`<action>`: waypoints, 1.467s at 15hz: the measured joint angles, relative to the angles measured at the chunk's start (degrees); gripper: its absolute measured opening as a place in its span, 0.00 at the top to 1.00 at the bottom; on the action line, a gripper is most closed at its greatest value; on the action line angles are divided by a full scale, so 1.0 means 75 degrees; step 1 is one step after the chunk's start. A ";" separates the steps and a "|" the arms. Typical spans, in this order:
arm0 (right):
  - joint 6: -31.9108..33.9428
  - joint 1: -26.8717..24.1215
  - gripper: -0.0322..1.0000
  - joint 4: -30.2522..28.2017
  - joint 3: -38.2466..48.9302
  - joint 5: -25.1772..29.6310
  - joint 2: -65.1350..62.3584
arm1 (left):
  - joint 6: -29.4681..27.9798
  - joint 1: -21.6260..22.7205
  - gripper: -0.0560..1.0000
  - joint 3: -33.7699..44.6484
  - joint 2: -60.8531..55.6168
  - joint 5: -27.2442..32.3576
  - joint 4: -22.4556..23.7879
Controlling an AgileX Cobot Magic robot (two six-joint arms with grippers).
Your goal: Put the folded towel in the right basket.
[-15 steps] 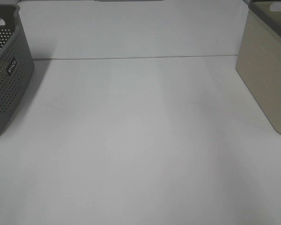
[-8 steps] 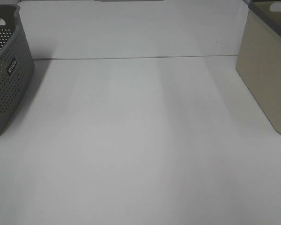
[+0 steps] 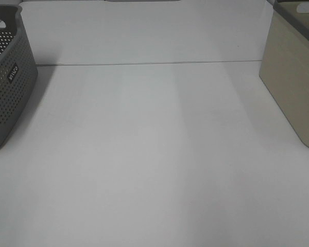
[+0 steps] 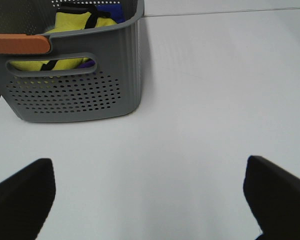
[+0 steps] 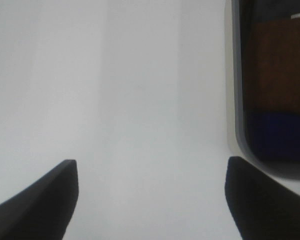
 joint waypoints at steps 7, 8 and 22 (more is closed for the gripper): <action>0.0000 0.0000 0.23 -0.0863 0.4950 0.0008 -0.4530 | 0.0000 0.0000 0.03 0.0000 0.0000 0.0000 0.0000; -0.0008 0.0000 0.23 -0.0932 0.5516 0.0008 -0.5233 | 0.0000 0.0000 0.03 0.0000 0.0000 0.0000 0.0000; -0.0390 0.0000 0.23 -0.0970 0.7349 -0.1176 -0.9778 | 0.0000 0.0000 0.03 0.0000 0.0000 0.0000 0.0000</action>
